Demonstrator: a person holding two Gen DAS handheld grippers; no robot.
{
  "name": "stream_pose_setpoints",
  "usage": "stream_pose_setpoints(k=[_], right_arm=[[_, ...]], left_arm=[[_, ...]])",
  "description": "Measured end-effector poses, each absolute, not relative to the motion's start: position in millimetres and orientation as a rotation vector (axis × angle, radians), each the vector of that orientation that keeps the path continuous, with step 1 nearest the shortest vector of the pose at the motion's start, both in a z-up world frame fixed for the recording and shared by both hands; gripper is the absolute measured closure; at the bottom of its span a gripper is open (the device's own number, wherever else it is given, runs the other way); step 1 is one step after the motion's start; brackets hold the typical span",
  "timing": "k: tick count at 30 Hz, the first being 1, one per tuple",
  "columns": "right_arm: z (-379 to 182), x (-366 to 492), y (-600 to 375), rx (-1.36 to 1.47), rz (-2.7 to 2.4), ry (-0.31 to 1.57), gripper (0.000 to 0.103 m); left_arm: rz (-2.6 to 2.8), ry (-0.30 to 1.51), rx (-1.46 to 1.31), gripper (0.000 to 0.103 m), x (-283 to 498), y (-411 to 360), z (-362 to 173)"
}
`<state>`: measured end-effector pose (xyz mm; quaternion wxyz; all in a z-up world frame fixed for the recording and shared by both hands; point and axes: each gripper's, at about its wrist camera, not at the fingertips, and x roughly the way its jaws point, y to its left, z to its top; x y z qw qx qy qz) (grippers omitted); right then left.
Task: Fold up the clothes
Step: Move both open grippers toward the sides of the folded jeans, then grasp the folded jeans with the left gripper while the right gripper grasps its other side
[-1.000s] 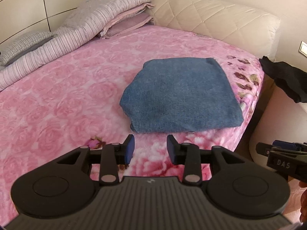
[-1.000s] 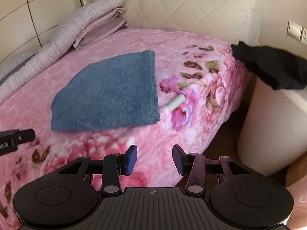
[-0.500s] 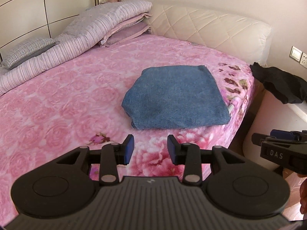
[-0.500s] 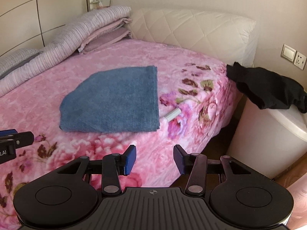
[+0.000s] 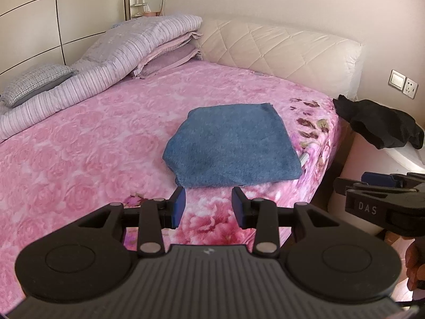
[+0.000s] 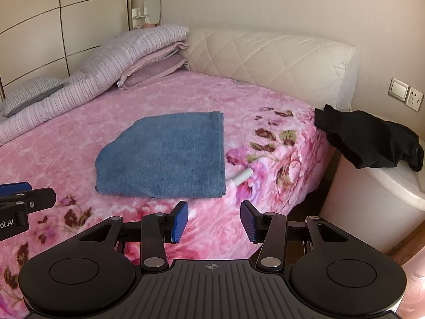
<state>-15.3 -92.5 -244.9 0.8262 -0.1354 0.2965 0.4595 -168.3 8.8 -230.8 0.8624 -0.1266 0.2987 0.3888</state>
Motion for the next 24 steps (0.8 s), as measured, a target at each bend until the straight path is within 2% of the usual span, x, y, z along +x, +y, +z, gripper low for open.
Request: stream_pose_setpoints(k=[8,15,20,23,24], right_arm=[[-249.7,-7.8,-86.5,-0.28,0.986,0.653,0.055],[-286.5,54.8,-91.3,0.01,0.978,0.952,0.055],[-318.6,111.9,-96.4,0.243,0.959,1.113,0.055],[-332.3,137.4,-92.0,0.308,0.954,1.131,0.048],[-335.5,144.6,-89.9,0.322,0.96,1.129,0.042]], left_arm=[[0.8,0.633,-0.306,0.069,-166.4,20.1,-239.0],[0.728,0.624,-0.605,0.069,-179.8,73.3,-269.4],[0.713,0.581,-0.786,0.064,-189.3,120.5,-291.2],[0.703,0.545,-0.861,0.06,-190.4,150.5,-302.2],[0.7,0.533,-0.89,0.06,-189.7,161.2,-306.8]])
